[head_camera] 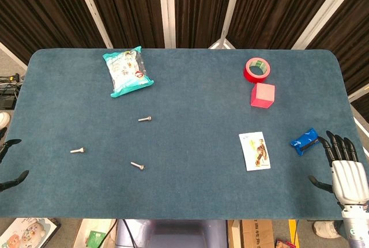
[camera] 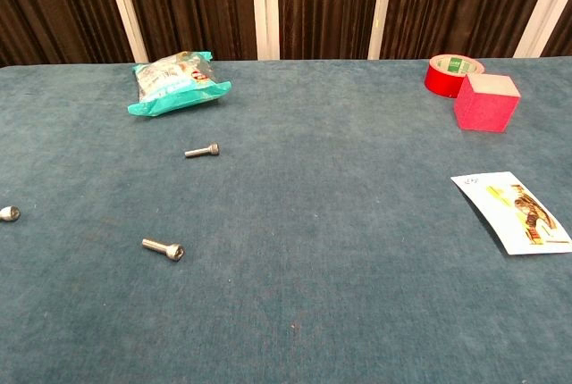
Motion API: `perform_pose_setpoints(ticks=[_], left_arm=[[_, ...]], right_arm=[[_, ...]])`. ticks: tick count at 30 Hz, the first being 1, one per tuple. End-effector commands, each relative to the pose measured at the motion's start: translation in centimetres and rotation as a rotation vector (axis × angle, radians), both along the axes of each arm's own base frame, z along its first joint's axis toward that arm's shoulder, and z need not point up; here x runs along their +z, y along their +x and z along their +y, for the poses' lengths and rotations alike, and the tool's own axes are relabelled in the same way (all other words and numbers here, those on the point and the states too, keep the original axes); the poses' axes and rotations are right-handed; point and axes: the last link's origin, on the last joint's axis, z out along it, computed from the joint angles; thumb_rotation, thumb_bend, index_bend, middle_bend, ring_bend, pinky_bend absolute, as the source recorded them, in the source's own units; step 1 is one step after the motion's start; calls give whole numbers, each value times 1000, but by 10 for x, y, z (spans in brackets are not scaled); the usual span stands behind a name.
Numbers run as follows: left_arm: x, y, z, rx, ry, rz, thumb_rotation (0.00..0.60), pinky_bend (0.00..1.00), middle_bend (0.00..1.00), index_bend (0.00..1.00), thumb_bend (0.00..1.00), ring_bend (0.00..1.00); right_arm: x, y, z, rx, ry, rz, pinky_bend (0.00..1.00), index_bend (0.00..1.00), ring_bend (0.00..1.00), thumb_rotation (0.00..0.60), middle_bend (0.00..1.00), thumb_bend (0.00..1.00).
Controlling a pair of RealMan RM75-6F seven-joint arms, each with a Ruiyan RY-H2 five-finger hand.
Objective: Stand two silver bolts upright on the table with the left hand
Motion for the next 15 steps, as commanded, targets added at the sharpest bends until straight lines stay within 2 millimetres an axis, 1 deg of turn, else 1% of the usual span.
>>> perform_pose_setpoints(ticks=[1, 6, 15], left_arm=[[-3, -4, 4, 23, -10, 16, 600, 0, 0, 244, 306, 0], [-13, -8, 15, 57, -45, 38, 600, 0, 0, 244, 307, 0], [-24, -9, 20, 54, -58, 72, 600, 0, 0, 288, 309, 0]], right_arm=[[0, 0, 0, -1, 1, 1, 0, 134, 15, 600, 40, 6], [-1, 0, 1, -2, 7, -2, 0, 134, 15, 600, 40, 6], [1, -2, -1, -10, 0, -16, 0, 134, 15, 600, 40, 5]])
